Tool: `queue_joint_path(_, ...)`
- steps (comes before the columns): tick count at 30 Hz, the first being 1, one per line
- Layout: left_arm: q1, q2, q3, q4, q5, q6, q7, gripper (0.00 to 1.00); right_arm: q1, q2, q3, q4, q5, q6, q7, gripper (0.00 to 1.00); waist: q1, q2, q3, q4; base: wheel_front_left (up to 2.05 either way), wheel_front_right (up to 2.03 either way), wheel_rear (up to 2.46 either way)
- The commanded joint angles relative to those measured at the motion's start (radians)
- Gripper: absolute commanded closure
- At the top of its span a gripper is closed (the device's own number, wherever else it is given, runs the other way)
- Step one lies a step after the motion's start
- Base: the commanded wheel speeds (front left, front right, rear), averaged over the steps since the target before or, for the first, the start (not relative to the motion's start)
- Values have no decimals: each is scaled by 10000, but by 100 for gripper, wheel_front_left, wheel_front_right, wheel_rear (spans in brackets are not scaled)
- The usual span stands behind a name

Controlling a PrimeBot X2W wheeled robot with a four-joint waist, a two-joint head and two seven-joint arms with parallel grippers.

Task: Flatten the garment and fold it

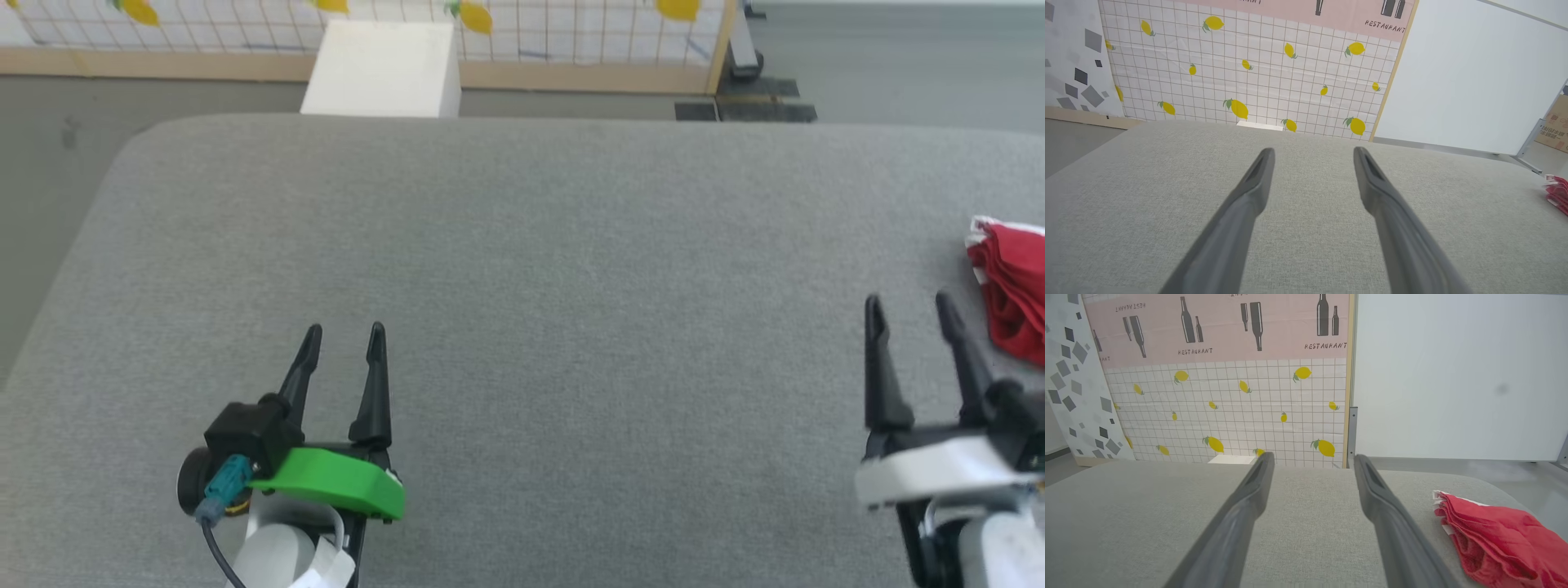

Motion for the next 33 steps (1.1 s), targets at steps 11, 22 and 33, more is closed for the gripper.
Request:
queue_joint_path(11, 627, -40, -221, 244, -240, 110, -47, 0, 1643, 405, 113, -522, -63, -17, -101, 0, 1, 0, -677, 266, 0, 0, 0)
queue_joint_path(22, 709, -41, -322, 304, -313, 141, -47, 0, 1765, 410, 281, -503, 223, -17, -103, 0, 1, 0, -684, 236, 0, 0, 0)
queue_joint_path(33, 587, -8, -345, 349, -286, 161, 4, 100, 1678, 387, 284, -453, 230, 0, -42, 100, 1, 0, -646, 244, 0, 0, 0)
